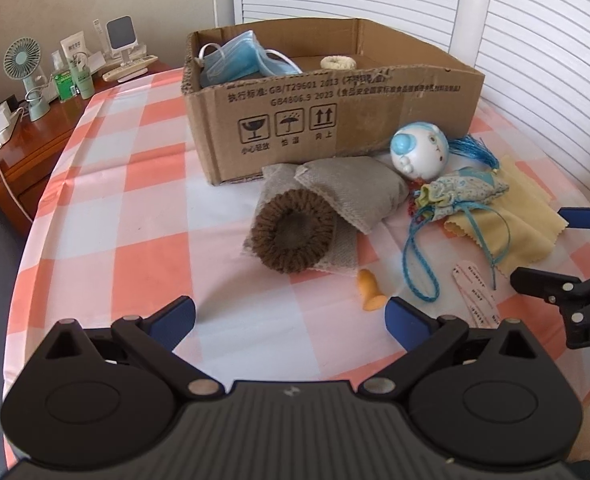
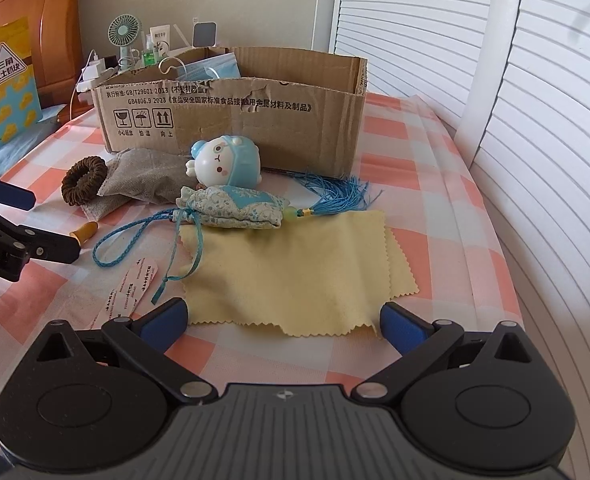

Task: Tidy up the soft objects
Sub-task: 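Withdraw both tools from the box back over the table, then grasp the small orange earplug with the left tool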

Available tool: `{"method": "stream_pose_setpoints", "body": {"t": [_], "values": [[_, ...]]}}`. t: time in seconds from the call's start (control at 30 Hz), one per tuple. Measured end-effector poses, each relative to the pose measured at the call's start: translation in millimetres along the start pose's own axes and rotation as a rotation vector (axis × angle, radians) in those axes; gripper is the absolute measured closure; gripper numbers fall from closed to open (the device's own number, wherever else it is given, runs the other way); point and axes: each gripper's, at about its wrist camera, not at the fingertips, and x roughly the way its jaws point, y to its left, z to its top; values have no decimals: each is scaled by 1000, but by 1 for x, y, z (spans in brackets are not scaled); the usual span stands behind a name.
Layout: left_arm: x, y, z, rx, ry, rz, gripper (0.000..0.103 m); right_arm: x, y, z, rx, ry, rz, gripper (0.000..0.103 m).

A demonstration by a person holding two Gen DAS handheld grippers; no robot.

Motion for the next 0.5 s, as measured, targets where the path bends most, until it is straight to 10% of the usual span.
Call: {"method": "stream_pose_setpoints", "body": {"t": [0.23,0.5], "values": [[-5,22,-6,-38,2,60,4,0,1,0,6,3,-8,0],[-20,26,-8,-75,-11,-13,45,0,2,0,11,1,-14,0]]}}
